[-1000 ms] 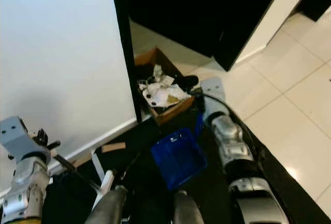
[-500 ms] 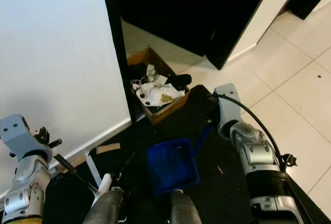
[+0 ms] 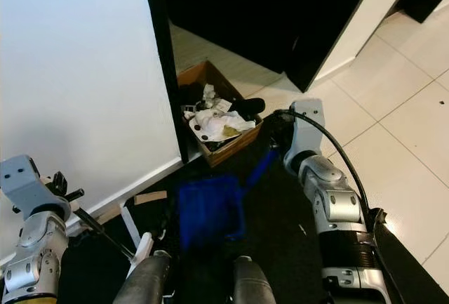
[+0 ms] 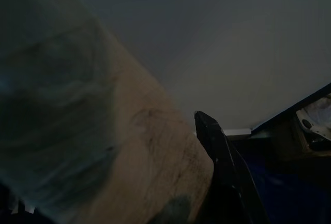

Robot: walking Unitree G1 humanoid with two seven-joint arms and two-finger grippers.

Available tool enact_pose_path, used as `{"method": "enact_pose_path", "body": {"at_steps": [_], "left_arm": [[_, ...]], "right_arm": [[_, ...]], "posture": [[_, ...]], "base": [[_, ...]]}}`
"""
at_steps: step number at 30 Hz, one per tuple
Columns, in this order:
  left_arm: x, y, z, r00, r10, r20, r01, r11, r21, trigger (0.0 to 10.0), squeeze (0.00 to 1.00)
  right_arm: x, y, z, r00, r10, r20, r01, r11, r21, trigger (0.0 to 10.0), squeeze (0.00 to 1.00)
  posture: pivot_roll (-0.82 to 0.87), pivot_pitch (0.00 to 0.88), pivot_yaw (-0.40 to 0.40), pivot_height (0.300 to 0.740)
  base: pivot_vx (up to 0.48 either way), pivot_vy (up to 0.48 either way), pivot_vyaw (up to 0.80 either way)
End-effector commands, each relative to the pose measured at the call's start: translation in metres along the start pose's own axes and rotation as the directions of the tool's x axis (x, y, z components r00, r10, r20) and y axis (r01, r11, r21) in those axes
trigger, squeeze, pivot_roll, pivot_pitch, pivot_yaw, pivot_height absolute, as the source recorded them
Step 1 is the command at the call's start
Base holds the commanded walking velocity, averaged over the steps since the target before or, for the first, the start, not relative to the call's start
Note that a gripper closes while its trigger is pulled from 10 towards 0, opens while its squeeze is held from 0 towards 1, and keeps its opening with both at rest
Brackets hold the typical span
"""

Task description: Sweep floor

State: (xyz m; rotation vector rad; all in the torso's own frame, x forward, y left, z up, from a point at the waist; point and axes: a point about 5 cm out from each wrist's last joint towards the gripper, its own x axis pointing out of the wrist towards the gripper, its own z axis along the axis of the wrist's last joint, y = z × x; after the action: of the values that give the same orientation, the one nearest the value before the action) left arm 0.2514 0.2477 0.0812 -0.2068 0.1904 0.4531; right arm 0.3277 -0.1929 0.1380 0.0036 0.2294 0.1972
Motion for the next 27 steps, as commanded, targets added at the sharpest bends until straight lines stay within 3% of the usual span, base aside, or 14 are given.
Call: {"method": "enact_pose_path", "body": {"at_steps": [1,15,27], "left_arm": [[-0.002,0.008,-0.014,0.997,0.02,-0.069,-0.017,0.999,0.038,10.0,0.0],[-0.001,0.006,-0.013,0.998,0.024,-0.051,-0.022,0.999,0.047,10.0,0.0],[-0.001,0.007,-0.012,0.999,0.029,-0.044,-0.026,0.998,0.048,10.0,0.0]], "right_arm": [[-0.004,-0.007,-0.003,0.999,-0.032,-0.013,0.032,0.999,0.008,10.0,0.0],[0.008,0.0,-0.014,0.993,0.023,-0.117,-0.031,0.997,-0.066,10.0,0.0],[0.021,0.01,-0.014,0.995,0.032,-0.097,-0.043,0.993,-0.106,10.0,0.0]], "posture": [[0.06,0.248,-0.011,0.74],[0.07,0.23,-0.017,0.74],[0.08,0.219,-0.022,0.74]], "base": [[0.0,0.0,0.0],[0.0,0.0,0.0],[0.0,0.0,0.0]]}}
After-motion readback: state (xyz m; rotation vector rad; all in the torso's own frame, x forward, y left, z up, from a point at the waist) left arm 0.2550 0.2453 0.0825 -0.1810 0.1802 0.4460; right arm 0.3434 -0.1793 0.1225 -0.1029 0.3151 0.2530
